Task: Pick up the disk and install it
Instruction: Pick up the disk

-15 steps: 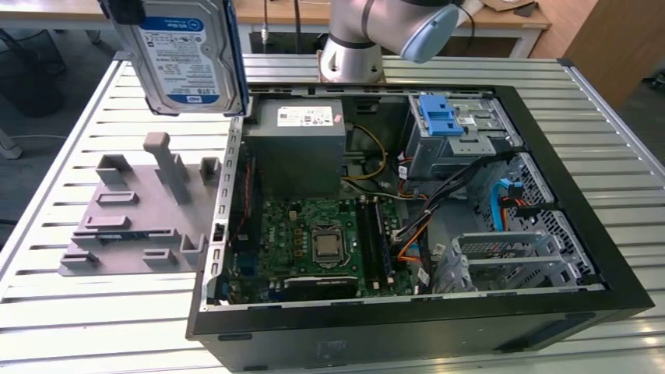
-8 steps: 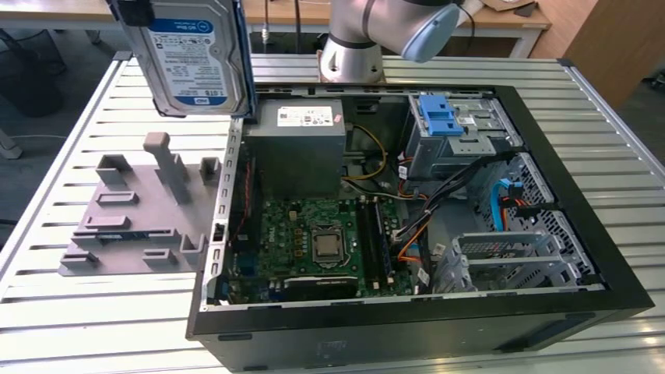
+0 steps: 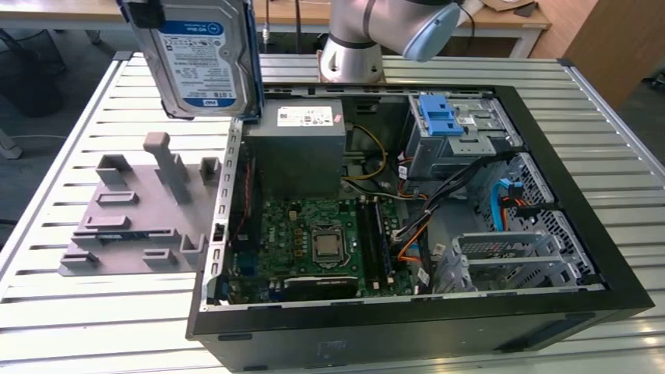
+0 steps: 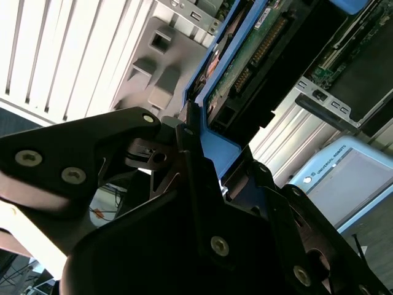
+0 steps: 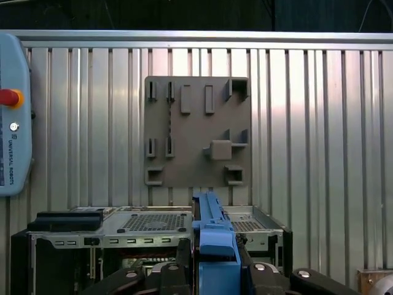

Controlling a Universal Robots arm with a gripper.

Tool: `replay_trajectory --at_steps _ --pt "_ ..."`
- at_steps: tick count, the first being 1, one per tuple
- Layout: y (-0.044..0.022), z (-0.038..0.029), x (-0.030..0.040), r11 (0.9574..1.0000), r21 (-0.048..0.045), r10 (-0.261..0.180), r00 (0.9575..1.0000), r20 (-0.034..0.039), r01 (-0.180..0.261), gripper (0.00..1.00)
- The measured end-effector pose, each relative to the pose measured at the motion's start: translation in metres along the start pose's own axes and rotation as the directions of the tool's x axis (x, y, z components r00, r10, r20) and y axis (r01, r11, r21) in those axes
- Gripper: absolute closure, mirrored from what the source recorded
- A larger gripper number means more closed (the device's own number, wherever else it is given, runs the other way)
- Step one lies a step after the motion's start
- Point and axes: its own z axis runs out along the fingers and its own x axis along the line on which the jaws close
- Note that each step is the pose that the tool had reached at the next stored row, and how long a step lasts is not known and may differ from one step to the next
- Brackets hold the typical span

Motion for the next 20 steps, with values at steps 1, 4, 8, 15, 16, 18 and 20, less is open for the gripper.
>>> replay_trajectory --at_steps 1,4,8,15,16,18,20 --pt "-0.0012 -0.0001 0.0003 1.0000 -0.0001 0.000 1.0000 0.0000 0.000 0.63" --pt "-0.0049 -0.0002 0.0014 1.0000 -0.0002 0.000 1.0000 -0.0001 0.000 0.63" --pt "-0.0098 -0.0003 0.0028 1.0000 -0.0003 0.000 1.0000 -0.0001 0.000 0.63" --pt "-0.0183 -0.0006 0.0050 1.0000 -0.0006 0.000 1.0000 -0.0001 0.000 0.63" --pt "-0.0195 -0.0006 0.0054 1.0000 -0.0006 0.000 1.0000 0.0000 0.000 0.63" --pt "-0.0220 -0.0007 0.0060 1.0000 -0.0006 0.000 1.0000 0.0000 0.000 0.63" --pt "-0.0246 -0.0008 0.0067 1.0000 -0.0007 0.000 1.0000 0.0000 0.000 0.63"
